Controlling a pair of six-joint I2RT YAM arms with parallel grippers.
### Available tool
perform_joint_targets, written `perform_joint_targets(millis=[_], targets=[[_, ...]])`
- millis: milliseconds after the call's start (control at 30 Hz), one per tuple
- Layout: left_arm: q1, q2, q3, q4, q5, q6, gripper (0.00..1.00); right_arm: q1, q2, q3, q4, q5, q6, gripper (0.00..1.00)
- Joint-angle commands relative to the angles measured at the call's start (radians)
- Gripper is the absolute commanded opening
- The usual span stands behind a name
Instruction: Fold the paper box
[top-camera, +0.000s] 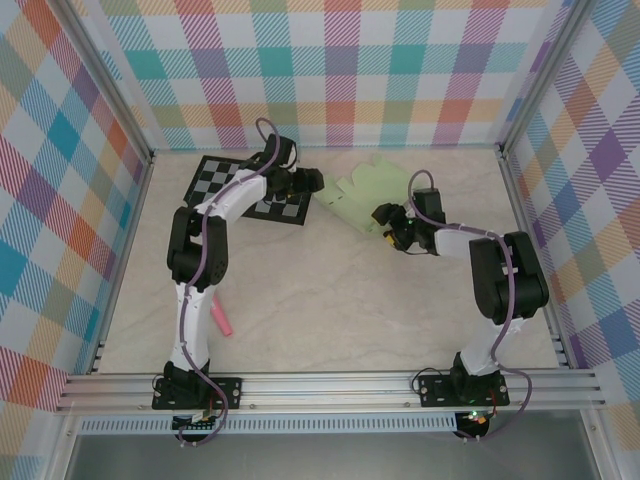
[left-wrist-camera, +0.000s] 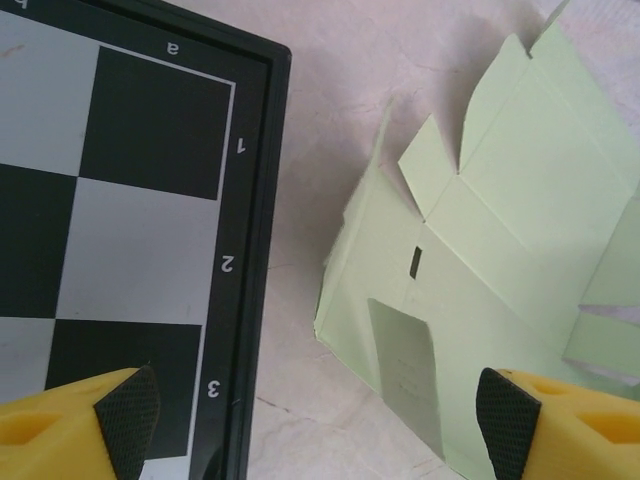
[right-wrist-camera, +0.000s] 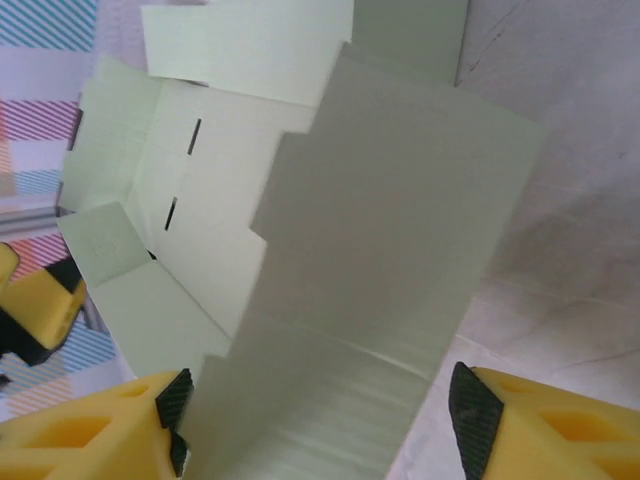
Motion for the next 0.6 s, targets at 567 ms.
perform_joint_targets(millis=[567], targets=[[0.037,-0.026,-0.018,-0.058,0.010,0.061,0.86,0.016,-0.003,0.077,-0.237,0.104,-0.376,0.44]])
